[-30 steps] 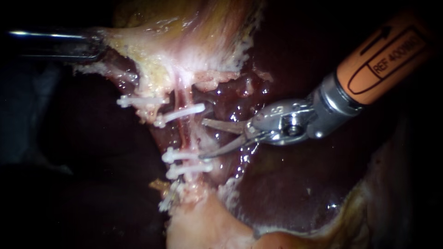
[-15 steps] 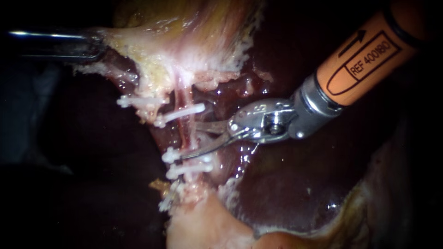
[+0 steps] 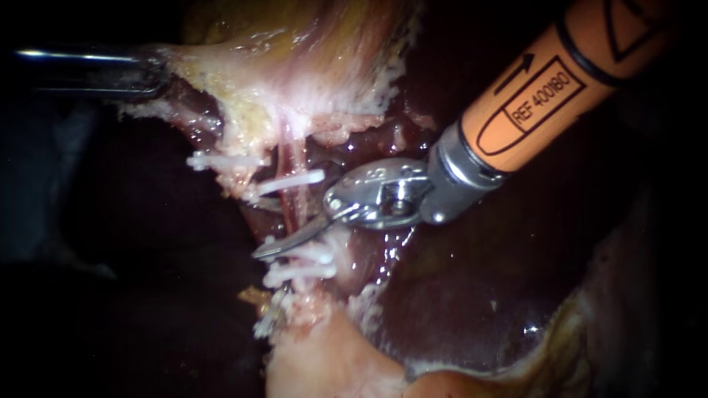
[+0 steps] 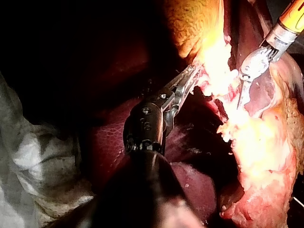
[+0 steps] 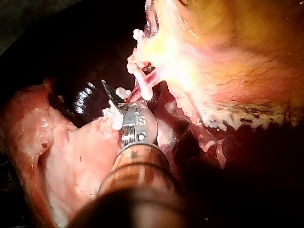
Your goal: Go to the cutting position right tube
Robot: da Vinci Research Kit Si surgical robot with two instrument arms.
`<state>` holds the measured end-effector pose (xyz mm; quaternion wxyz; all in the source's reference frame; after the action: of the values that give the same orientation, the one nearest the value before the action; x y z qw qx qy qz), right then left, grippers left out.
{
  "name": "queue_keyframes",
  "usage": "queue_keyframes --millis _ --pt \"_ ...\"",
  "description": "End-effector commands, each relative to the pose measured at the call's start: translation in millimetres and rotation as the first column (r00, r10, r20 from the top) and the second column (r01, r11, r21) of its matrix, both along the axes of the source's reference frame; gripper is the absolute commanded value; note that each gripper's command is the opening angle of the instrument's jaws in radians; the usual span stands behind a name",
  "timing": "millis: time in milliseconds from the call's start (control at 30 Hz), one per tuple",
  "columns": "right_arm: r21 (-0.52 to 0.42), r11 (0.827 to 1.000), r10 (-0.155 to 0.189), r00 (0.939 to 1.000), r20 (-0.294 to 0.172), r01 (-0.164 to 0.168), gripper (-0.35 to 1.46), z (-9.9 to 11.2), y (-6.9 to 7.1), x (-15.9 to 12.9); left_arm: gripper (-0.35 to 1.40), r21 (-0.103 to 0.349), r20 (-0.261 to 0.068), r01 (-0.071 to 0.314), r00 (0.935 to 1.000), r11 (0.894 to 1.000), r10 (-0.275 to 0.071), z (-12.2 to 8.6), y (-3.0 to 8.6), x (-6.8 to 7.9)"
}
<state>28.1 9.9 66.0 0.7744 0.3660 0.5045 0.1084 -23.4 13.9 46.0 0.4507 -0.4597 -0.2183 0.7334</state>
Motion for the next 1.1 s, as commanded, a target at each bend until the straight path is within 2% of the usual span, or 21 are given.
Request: queue_keyframes --millis 33,433,700,833,1100 --pt "0.004 1.0 0.002 1.0 -0.003 -0.002 1.35 0.0 -0.1 0.2 -0.35 0.0 0.0 0.001 1.0 1.0 -0.001 0.0 0.0 0.0" --pt "0.052 0.998 0.032 0.9989 -0.035 -0.03 1.31 0.0 -0.4 2.3 -0.35 0.0 -0.001 0.001 1.0 1.0 -0.001 0.1 0.1 -0.1" --pt "0.099 0.994 0.049 0.9977 -0.046 -0.045 1.31 -0.7 -0.7 2.7 -0.35 0.0 -0.001 0.001 1.0 1.0 -0.001 0.1 0.1 -0.1" --pt "0.124 0.992 0.046 0.9966 -0.069 -0.037 1.31 -2.0 -1.2 2.7 -0.35 0.0 -0.001 0.001 1.0 1.0 -0.001 0.1 0.1 -0.1" --pt "0.177 0.984 0.037 0.9911 -0.128 -0.014 1.31 -6.6 -1.9 2.6 -0.35 0.0 0.0 0.0 1.0 1.0 0.0 0.2 0.1 0.0"
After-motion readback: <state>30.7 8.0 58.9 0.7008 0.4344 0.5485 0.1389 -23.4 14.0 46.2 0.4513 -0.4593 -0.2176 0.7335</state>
